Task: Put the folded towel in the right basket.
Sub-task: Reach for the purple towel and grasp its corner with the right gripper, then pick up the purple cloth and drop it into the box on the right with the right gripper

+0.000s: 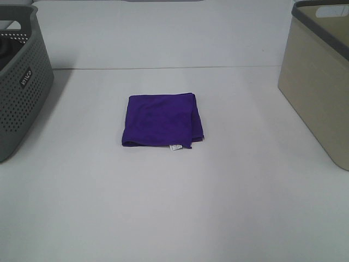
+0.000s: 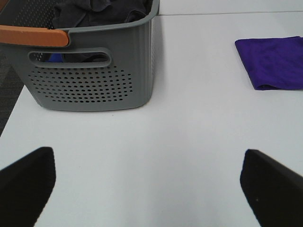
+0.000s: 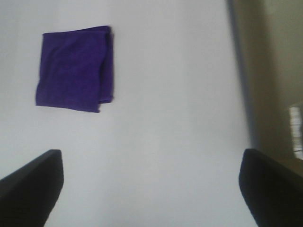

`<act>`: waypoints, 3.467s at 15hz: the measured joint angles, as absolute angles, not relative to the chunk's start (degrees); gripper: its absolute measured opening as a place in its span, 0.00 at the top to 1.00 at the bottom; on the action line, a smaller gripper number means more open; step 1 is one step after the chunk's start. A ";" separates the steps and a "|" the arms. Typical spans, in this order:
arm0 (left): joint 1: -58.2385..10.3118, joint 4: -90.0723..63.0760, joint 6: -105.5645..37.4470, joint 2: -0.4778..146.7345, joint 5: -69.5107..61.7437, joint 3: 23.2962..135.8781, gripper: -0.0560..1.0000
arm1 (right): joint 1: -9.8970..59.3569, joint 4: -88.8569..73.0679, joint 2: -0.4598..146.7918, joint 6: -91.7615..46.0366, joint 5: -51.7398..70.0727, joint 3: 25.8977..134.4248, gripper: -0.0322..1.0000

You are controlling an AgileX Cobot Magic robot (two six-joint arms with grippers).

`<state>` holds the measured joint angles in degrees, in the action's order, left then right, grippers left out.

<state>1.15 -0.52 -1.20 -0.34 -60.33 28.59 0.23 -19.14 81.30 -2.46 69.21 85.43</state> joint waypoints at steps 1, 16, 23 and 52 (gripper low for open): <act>1.15 -0.52 -1.20 -0.34 -60.33 28.59 0.01 | 1.78 -21.60 85.71 -2.75 69.27 85.94 0.03; 1.15 -0.52 -1.20 -0.34 -60.33 28.59 0.01 | 14.38 -35.24 139.29 -8.37 56.67 110.58 0.05; 1.15 -0.40 -1.20 -0.34 -60.33 28.59 0.01 | 14.38 -37.30 142.04 -7.96 55.18 111.67 0.06; 1.15 0.00 -1.20 -0.34 -60.33 28.59 0.01 | -5.90 -15.30 115.39 -2.06 69.39 142.78 0.89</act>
